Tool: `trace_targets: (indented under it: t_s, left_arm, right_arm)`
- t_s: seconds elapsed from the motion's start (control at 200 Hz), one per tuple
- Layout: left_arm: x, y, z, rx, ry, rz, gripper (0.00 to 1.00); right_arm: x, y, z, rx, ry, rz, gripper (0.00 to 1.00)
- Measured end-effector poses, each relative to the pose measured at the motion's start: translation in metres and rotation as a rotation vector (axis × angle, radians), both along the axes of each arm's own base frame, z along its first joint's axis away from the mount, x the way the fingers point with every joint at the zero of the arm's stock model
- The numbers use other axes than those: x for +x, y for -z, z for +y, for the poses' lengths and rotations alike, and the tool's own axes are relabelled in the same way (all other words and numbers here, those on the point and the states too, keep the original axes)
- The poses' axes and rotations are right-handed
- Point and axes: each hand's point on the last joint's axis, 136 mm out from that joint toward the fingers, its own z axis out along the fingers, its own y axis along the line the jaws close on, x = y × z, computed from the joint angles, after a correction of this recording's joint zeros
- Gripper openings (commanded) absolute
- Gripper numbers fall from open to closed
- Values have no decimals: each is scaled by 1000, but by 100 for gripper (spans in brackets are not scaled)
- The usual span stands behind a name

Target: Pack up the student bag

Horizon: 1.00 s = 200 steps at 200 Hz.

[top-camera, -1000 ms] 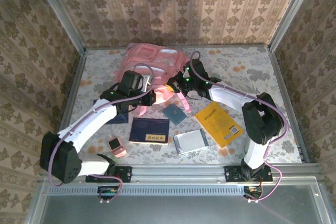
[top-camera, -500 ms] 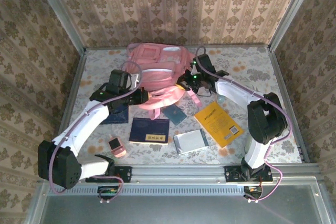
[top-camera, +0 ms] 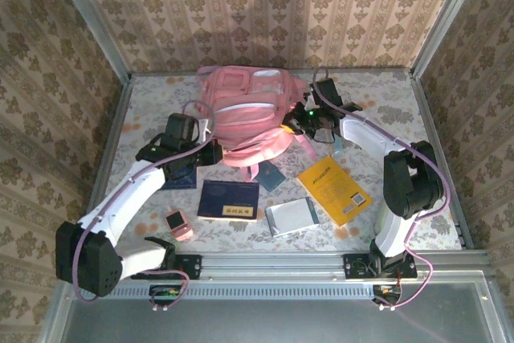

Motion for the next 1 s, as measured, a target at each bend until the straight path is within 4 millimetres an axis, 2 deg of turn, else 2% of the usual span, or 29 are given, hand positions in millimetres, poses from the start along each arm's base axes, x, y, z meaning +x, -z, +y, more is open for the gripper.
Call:
trace_targets:
  t_s: [0.215, 0.415, 0.61, 0.705, 0.76, 0.8, 0.9, 1.0]
  left_arm:
    - [8, 11, 17, 110, -80, -34, 0]
    - [9, 16, 18, 243, -117, -110, 0]
    - [22, 34, 32, 332, -194, -126, 0]
    - [25, 38, 35, 345, -213, -127, 0]
    - [26, 35, 34, 338, -219, -135, 0]
    - [27, 33, 34, 331, -221, -145, 0]
    - [26, 26, 32, 299, -224, -166, 0]
    - [24, 22, 28, 281, -213, -175, 0]
  right_arm:
    - [1, -1, -1, 3, 2, 0, 0]
    - [0, -4, -2, 8, 2, -6, 0]
    - [0, -8, -4, 17, -2, -9, 0]
    - [-1, -6, -9, -7, -9, -3, 10]
    - [-1, -6, -14, -36, -8, -4, 28]
    - [1, -8, -19, -60, -6, -14, 36]
    - [8, -18, -30, -110, 5, -58, 46]
    - [13, -32, -40, -176, 28, -103, 50]
